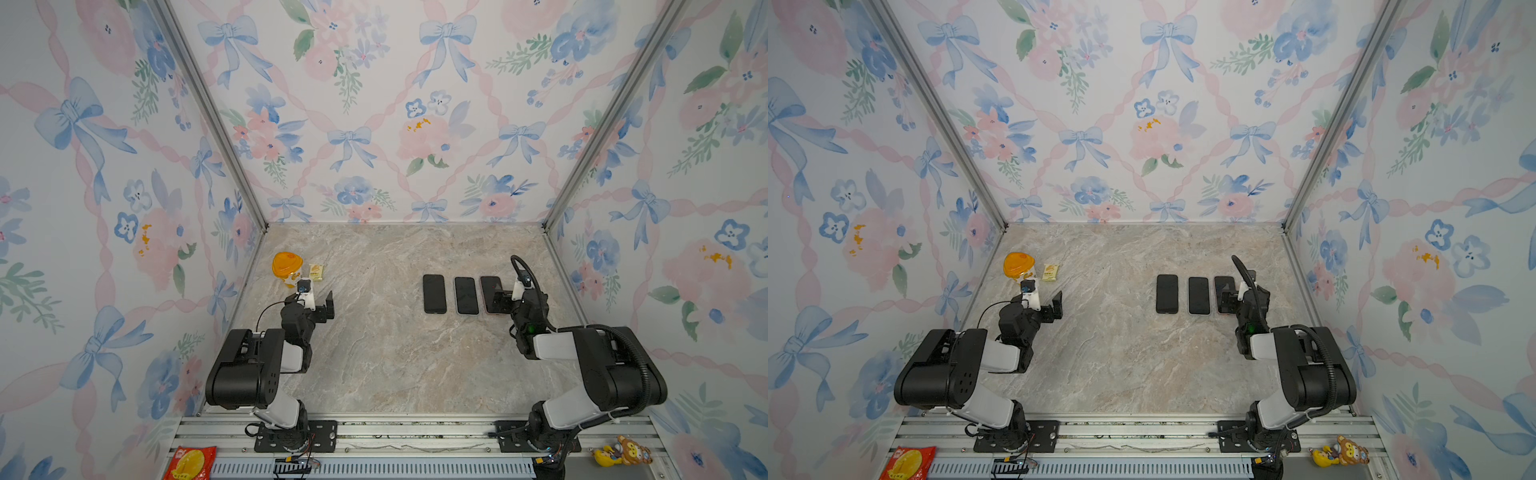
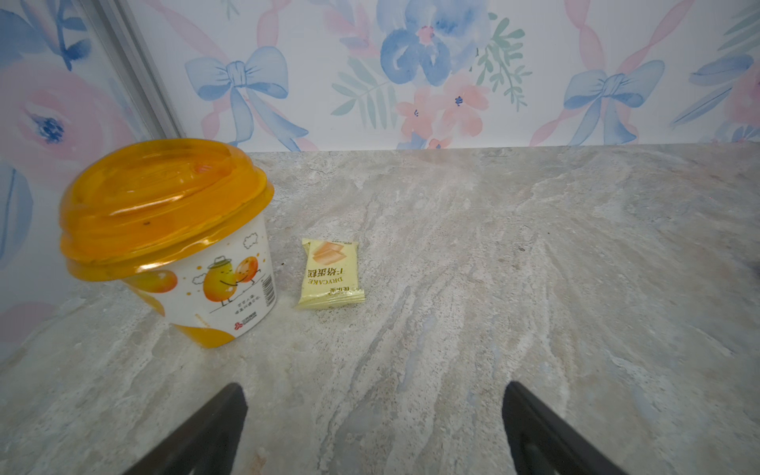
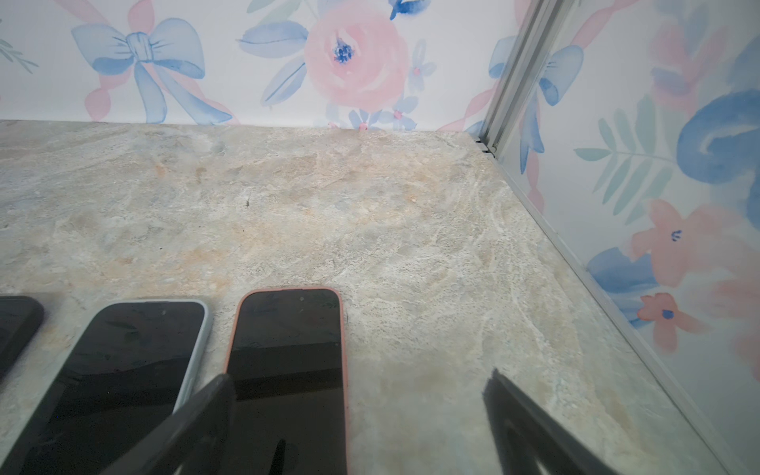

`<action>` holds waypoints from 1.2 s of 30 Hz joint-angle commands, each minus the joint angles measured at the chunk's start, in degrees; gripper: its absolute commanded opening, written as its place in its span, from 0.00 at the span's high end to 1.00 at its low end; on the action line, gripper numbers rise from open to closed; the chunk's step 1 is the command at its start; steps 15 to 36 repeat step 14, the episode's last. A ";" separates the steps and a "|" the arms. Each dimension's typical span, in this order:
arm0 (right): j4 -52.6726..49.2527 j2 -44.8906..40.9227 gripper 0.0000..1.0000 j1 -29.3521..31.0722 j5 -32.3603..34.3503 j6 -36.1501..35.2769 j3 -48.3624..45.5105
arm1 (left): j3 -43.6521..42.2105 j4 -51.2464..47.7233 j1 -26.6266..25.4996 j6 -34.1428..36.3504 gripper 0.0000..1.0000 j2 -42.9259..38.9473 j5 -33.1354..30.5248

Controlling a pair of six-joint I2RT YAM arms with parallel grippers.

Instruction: Put the phone into the phone case

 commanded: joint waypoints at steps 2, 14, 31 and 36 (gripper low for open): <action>-1.23 -0.45 0.03 -0.89 -1.71 1.19 0.53 | 0.61 1.36 0.28 -0.01 0.02 -0.02 0.50; -3.00 -0.57 0.03 -3.32 -10.15 1.23 1.41 | 0.24 1.44 0.18 0.06 0.02 -0.57 0.32; -3.00 -0.57 0.03 -3.32 -10.15 1.23 1.41 | 0.24 1.44 0.18 0.06 0.02 -0.57 0.32; -3.00 -0.57 0.03 -3.32 -10.15 1.23 1.41 | 0.24 1.44 0.18 0.06 0.02 -0.57 0.32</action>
